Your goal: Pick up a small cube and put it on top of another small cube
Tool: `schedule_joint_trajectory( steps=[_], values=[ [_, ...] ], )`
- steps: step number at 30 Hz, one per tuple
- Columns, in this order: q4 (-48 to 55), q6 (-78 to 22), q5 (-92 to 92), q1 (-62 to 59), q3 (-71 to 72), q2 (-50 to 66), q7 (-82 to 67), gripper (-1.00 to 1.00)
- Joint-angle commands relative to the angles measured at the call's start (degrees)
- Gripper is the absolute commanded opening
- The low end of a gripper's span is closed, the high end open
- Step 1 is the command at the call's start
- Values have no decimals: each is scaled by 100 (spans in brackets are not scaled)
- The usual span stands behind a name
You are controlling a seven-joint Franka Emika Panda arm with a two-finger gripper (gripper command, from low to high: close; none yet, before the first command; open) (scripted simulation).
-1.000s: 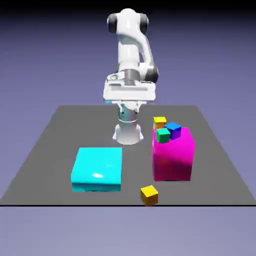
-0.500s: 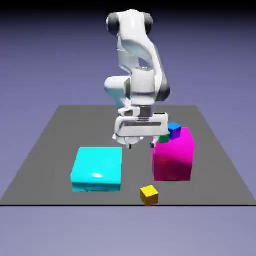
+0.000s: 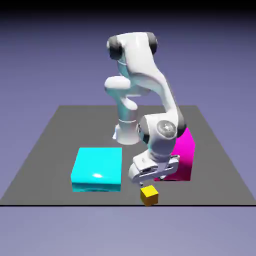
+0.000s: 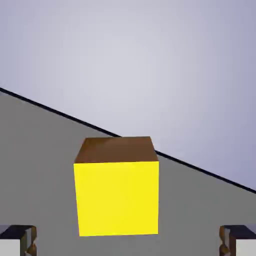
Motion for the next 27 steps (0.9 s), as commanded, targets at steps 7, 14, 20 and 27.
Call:
schedule_joint_trajectory(
  steps=[7,14,20,27],
  values=[
    [-252,822,-200,38,-146,581,135,-100],
    [-281,-444,152,289,76,-767,-247,-100],
    [-738,-1165,397,758,199,-2013,-648,-100],
    [-1271,-2005,684,1305,343,-3467,-1116,-100]
  ],
)
